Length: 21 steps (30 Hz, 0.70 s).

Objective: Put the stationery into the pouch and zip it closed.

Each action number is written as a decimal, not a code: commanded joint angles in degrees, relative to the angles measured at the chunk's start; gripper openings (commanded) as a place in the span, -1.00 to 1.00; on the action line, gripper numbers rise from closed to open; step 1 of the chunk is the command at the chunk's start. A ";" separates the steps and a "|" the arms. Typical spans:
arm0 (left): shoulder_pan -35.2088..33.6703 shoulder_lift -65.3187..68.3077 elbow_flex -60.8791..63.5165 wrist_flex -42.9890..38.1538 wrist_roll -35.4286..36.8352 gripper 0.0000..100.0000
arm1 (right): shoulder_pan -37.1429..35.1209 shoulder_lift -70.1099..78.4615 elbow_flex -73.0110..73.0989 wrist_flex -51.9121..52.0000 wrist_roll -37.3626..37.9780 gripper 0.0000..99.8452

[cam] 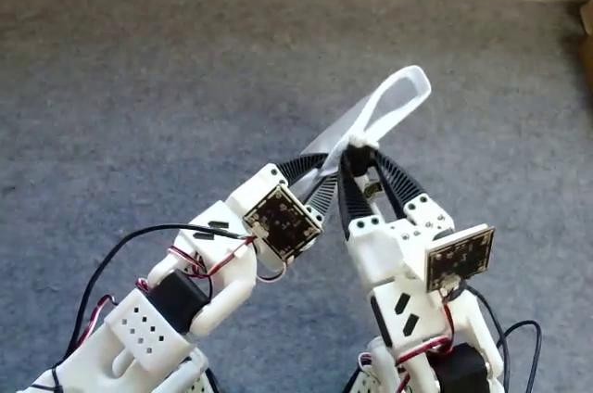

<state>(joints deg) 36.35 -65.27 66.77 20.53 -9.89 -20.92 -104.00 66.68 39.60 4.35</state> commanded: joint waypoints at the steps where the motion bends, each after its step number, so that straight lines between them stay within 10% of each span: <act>1: -2.68 -0.92 -0.66 -0.70 0.53 -0.99 | 3.30 -0.92 0.48 -5.93 -0.70 -0.99; 21: -2.59 -1.01 -1.19 4.48 -2.73 -0.99 | 7.25 -0.75 3.56 -14.11 -0.79 -0.99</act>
<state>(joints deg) 35.30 -66.07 66.51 22.46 -11.91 -16.88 -104.00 71.52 29.67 4.35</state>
